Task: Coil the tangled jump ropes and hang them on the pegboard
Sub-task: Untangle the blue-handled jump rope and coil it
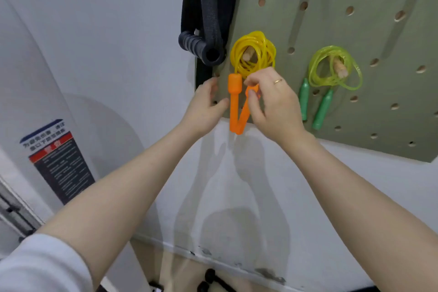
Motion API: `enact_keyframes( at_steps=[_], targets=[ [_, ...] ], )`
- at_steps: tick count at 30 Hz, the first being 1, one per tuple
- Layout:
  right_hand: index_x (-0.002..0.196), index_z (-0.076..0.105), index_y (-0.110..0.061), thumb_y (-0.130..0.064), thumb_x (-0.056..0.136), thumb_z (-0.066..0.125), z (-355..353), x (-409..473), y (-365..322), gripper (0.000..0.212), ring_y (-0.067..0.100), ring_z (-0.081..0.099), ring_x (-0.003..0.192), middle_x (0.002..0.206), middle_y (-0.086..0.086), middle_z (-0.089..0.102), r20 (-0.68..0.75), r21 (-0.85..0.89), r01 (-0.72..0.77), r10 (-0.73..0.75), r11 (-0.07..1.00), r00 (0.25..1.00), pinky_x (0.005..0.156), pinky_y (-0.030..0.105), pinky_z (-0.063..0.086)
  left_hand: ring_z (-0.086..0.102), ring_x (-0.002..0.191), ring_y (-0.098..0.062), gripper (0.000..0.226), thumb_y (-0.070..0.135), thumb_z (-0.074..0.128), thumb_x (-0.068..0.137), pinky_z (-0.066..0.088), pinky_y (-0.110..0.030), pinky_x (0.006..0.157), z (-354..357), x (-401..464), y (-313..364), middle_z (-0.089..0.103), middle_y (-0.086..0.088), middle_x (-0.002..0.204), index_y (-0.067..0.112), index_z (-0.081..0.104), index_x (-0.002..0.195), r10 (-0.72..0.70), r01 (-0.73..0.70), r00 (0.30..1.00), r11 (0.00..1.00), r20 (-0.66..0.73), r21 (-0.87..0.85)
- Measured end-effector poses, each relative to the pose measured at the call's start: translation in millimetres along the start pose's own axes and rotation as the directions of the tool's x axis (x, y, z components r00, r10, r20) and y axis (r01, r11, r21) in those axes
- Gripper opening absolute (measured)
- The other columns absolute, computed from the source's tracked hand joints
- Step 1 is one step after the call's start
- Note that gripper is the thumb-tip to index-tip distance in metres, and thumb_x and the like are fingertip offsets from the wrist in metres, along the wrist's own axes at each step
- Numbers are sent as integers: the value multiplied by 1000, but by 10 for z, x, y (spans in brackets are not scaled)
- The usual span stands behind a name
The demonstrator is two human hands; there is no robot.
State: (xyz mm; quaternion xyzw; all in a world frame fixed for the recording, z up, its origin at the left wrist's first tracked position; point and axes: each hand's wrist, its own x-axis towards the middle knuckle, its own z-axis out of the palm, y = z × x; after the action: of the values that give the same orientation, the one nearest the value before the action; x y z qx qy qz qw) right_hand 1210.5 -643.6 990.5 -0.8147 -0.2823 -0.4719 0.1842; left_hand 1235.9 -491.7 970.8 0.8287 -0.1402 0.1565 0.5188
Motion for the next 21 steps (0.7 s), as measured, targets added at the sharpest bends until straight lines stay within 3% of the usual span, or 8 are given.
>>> enact_keyframes(
  at_steps=[2, 4, 7, 11, 14, 17, 19, 21],
  targets=[
    [91, 61, -5, -18, 87, 39, 82, -123, -269, 25, 27, 57, 67, 78, 7, 65, 167, 43, -6, -2, 999, 986, 51, 33, 38, 50, 118, -16, 43, 17, 50, 92, 40, -25, 93, -96, -234, -163, 46, -2, 133, 9, 44, 134, -17, 12, 999, 995, 47, 99],
    [95, 61, -9, -19, 90, 38, 256, -299, -492, 26, 29, 58, 68, 73, 3, 62, 433, 42, -47, 24, 998, 901, 53, 31, 34, 57, 98, -12, 30, 16, 48, 92, 39, -22, 83, -201, -531, -414, 49, 5, 120, 12, 55, 121, -102, 83, 989, 981, 105, 173],
    [105, 60, -15, -19, 93, 38, 614, -649, -815, 25, 26, 57, 85, 89, 3, 65, 762, 73, -75, -8, 995, 647, 65, 35, 42, 55, 85, -12, 24, 14, 48, 91, 35, -19, 75, -418, -1110, -899, 54, 3, 112, 15, 61, 111, -262, 208, 947, 941, 188, 267],
    [106, 57, -16, -19, 95, 35, 1160, -1092, -1286, 26, 24, 53, 98, 103, 4, 63, 934, 172, -114, -125, 979, 336, 78, 34, 44, 60, 91, -18, 25, 18, 48, 94, 42, -24, 80, -814, -1952, -1555, 63, -3, 112, 12, 60, 115, -516, 409, 819, 832, 251, 375],
    [105, 57, -12, -19, 95, 36, 1550, -1492, -1675, 23, 24, 51, 99, 107, 8, 61, 942, 320, -53, -312, 946, 120, 85, 37, 44, 61, 88, -19, 20, 18, 50, 93, 44, -24, 79, -1057, -2776, -1967, 63, -4, 107, 12, 61, 109, -735, 646, 662, 658, 145, 386],
    [107, 56, -14, -21, 95, 36, 1839, -1793, -2094, 24, 25, 52, 98, 107, 8, 60, 880, 466, 65, -455, 882, -134, 85, 38, 46, 60, 78, -19, 15, 15, 48, 93, 48, -24, 69, -1216, -3645, -2137, 63, -7, 101, 11, 58, 105, -905, 889, 424, 413, -17, 197],
    [107, 57, -13, -20, 96, 38, 1959, -1877, -2393, 23, 21, 51, 90, 103, 5, 59, 813, 569, 130, -533, 812, -235, 75, 32, 43, 57, 73, -18, 18, 13, 44, 95, 42, -20, 56, -1292, -4166, -2115, 60, -8, 98, 7, 56, 107, -957, 966, 255, 259, -136, -7],
    [108, 58, -13, -19, 96, 38, 2035, -1981, -2710, 24, 20, 50, 91, 105, 3, 59, 742, 655, 123, -605, 745, -290, 75, 31, 40, 55, 70, -18, 18, 14, 43, 95, 40, -22, 54, -1322, -4673, -2013, 60, -11, 98, 6, 56, 105, -968, 975, 107, 148, -229, -168]
  ],
)
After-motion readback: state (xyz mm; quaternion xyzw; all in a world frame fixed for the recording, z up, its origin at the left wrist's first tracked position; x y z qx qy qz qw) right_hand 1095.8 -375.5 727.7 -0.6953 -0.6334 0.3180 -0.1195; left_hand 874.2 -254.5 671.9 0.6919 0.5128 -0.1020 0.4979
